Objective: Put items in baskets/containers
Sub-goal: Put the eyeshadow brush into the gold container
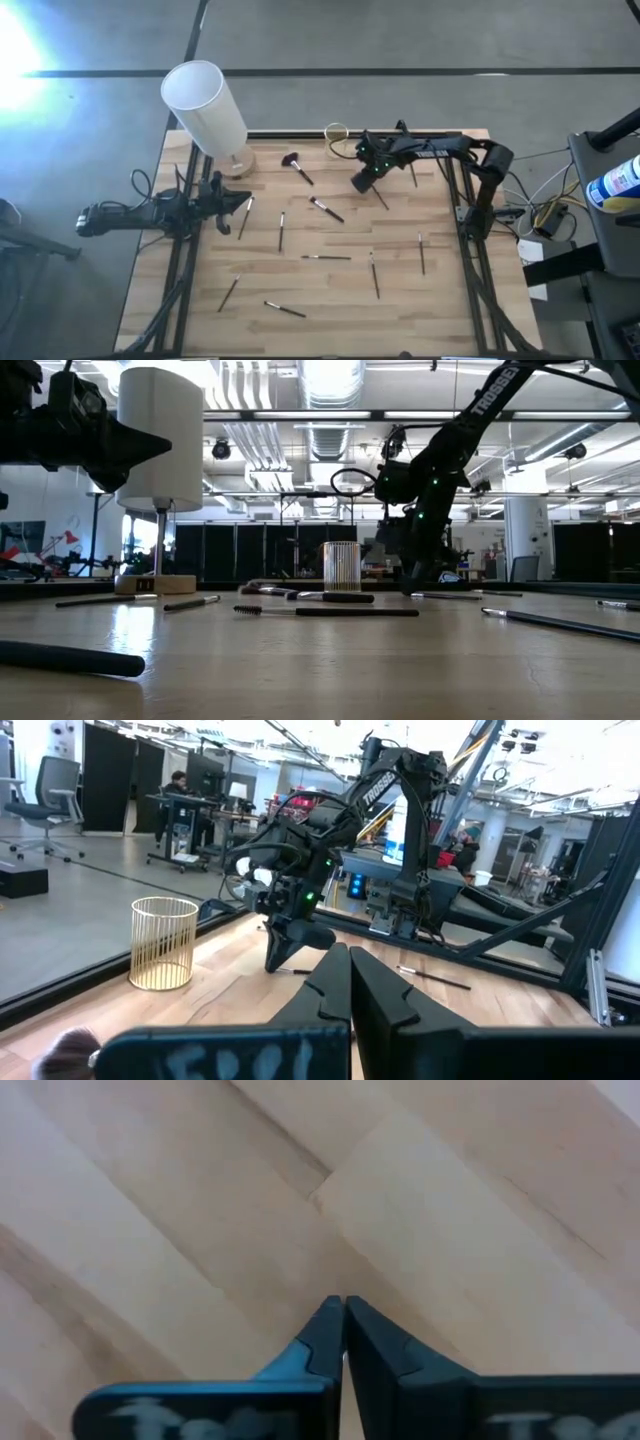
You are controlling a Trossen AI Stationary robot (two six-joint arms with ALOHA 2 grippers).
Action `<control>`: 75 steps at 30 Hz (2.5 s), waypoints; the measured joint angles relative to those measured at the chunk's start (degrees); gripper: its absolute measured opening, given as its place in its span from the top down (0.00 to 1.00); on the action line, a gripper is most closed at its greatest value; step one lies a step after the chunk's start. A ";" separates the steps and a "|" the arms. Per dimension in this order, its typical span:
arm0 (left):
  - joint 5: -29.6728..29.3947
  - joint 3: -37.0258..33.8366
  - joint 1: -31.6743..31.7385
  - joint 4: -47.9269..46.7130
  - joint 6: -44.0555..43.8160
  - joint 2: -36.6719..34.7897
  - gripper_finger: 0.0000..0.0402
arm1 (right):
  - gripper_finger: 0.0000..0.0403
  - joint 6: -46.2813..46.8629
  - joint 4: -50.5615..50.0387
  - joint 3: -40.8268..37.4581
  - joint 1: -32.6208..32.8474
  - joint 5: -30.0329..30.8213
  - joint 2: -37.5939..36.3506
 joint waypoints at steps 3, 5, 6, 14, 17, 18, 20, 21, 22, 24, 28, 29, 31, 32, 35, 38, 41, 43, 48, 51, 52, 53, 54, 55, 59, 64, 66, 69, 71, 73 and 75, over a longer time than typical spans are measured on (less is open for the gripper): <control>-0.02 0.00 0.00 -0.01 0.42 0.00 1.00 | 0.98 -1.27 -0.33 -0.31 0.40 -0.95 -2.32; -0.04 0.00 0.00 -0.02 0.42 0.00 1.00 | 0.98 -2.31 0.94 -0.47 0.69 -0.98 -5.02; -0.04 0.00 0.00 -0.02 0.38 0.00 1.00 | 0.98 -2.90 2.07 -0.74 0.94 -0.89 -6.47; -0.04 0.00 0.00 -0.16 0.32 0.57 1.00 | 0.98 -7.73 20.47 -5.14 3.60 -0.78 -17.37; -0.04 0.00 0.00 0.05 1.09 0.76 1.00 | 0.98 -9.62 31.37 -7.01 4.07 -0.74 -18.60; -0.04 0.00 0.00 -0.05 1.18 0.80 1.00 | 0.98 -10.20 35.24 -7.19 4.11 -0.74 -18.62; -0.06 0.00 0.00 0.11 1.34 1.16 1.00 | 0.98 -11.90 44.11 -7.25 4.18 -0.89 -17.44; -0.06 0.00 0.00 -0.06 1.34 1.24 1.00 | 0.98 -12.86 48.52 -7.19 4.17 -0.88 -16.45; -0.06 0.00 0.00 -0.20 1.32 1.35 1.00 | 0.98 -13.86 52.59 -7.21 3.98 -0.85 -15.26; -0.06 0.00 0.00 -0.01 1.36 1.61 1.00 | 0.98 -16.23 58.53 -6.36 3.37 -0.69 -12.56; -0.06 0.00 0.00 -0.03 2.02 1.88 1.00 | 0.98 -20.38 63.05 -3.05 0.79 1.24 -8.55; -0.06 0.00 0.00 0.02 2.26 1.90 1.00 | 0.98 -21.26 63.67 -2.42 -0.07 1.28 -7.85; -0.06 0.00 0.00 0.02 2.76 1.96 1.00 | 0.98 -22.24 65.25 -1.17 -1.90 1.43 -6.89; -0.06 0.00 0.00 0.02 2.91 1.97 1.00 | 0.98 -22.43 66.28 -0.55 -2.89 1.41 -6.53; -0.08 0.00 0.00 0.02 2.98 1.97 1.00 | 0.98 -22.18 68.58 1.22 -5.90 0.99 -5.03; -0.10 0.00 0.00 0.01 4.23 1.97 1.00 | 0.98 -19.94 69.21 2.06 -8.01 -0.07 -1.40; -0.08 0.00 0.00 0.00 7.24 1.97 1.00 | 0.98 -19.14 69.99 3.13 -8.56 -1.14 2.74; -0.08 0.00 0.01 0.02 7.71 1.97 1.00 | 0.98 -19.10 70.35 3.75 -8.52 -1.41 5.16; -0.06 0.00 0.00 -0.15 6.00 1.97 1.00 | 0.98 -18.91 69.76 4.17 -8.56 -1.63 8.99; -0.06 0.00 0.01 -0.17 5.19 1.97 1.00 | 0.98 -17.60 70.32 4.22 -8.56 -1.66 9.51; -0.04 0.00 0.01 -0.22 5.14 1.97 1.00 | 0.98 -17.06 70.22 4.09 -8.54 -1.68 9.66; -0.04 0.00 0.01 -0.30 5.13 1.98 1.00 | 0.98 -16.36 69.37 3.88 -8.53 -1.67 9.64; -0.04 0.00 0.00 -0.34 5.10 2.08 1.00 | 0.98 -16.10 68.35 3.85 -8.52 -1.68 9.59; -0.04 0.00 0.02 -0.38 5.10 2.16 1.00 | 0.98 -15.95 67.70 3.82 -8.52 -1.68 9.34; -0.06 0.00 0.02 -0.25 5.69 2.27 1.00 | 0.96 -14.52 62.12 4.04 -8.55 -1.19 6.46; -0.05 0.00 0.02 -0.13 4.50 2.27 1.00 | 0.88 -13.77 55.12 3.85 -8.52 -0.15 3.22; -0.06 0.00 0.00 0.00 4.05 2.27 1.00 | 0.84 -12.48 54.16 3.82 -8.54 -0.15 2.18; 0.01 0.00 0.02 0.06 3.47 2.27 1.00 | 0.80 -11.88 49.99 3.74 -8.47 -0.31 1.11; 0.36 0.00 0.01 0.07 2.99 2.27 1.00 | 0.79 -12.72 45.52 3.74 -8.26 -0.30 -0.13; 0.45 0.00 0.00 0.05 2.67 2.30 1.00 | 0.81 -14.25 40.69 3.72 -7.86 -0.28 -2.30; 0.55 0.00 0.00 0.04 2.50 2.43 1.00 | 0.85 -16.14 38.41 2.37 -7.25 -0.24 -4.91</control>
